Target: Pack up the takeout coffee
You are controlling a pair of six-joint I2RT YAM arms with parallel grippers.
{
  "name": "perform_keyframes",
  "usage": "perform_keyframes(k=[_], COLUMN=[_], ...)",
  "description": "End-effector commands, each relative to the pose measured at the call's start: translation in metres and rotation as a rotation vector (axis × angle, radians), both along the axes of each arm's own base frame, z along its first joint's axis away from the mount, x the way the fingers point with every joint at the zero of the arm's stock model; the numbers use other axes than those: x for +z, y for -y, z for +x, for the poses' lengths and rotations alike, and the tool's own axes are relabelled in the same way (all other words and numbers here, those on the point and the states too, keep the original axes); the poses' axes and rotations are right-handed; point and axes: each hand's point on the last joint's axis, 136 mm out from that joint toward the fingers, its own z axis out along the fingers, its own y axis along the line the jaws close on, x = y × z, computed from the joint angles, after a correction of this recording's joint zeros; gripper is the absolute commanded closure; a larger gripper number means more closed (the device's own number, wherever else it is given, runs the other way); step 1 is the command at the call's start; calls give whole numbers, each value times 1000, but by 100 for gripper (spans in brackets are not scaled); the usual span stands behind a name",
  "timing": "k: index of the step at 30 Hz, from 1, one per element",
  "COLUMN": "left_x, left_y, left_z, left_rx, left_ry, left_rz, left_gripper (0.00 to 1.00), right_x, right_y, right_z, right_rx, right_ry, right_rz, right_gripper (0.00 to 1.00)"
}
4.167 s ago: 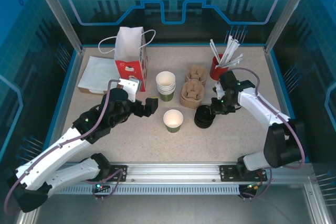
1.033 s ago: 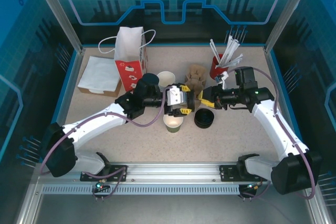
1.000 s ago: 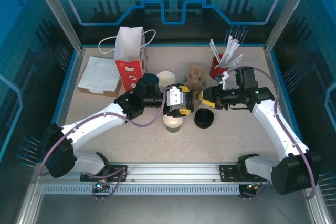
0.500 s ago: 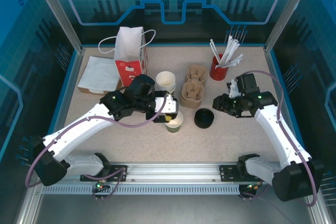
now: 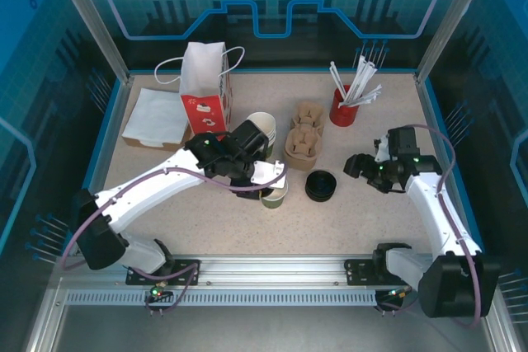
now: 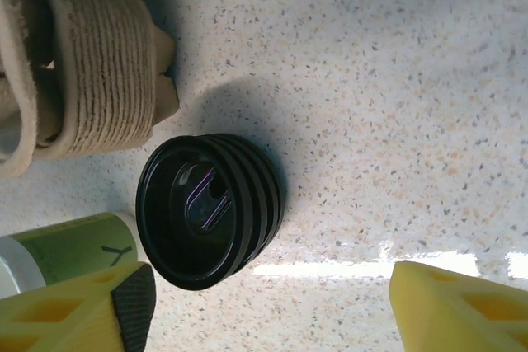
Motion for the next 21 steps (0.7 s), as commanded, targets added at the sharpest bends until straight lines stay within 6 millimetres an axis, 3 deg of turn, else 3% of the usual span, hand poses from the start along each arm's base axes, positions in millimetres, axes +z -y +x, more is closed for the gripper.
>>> perform_keyframes(k=[1,5,21], left_x=[0,-4,-15], left_y=[-1,5,15], left_z=[-2,0,5], left_rx=[-28,-42,-68], left_ry=[-2,-9,-32], left_rz=[60,70,139], left_gripper=[34,34,36], right_x=[8,5,2], right_y=[-5,-1,3], right_z=[3,0,-4], right_rx=[9,10,10], right_ry=[42,33,26], right_rz=[76,69,54], right_gripper=[11,0,0])
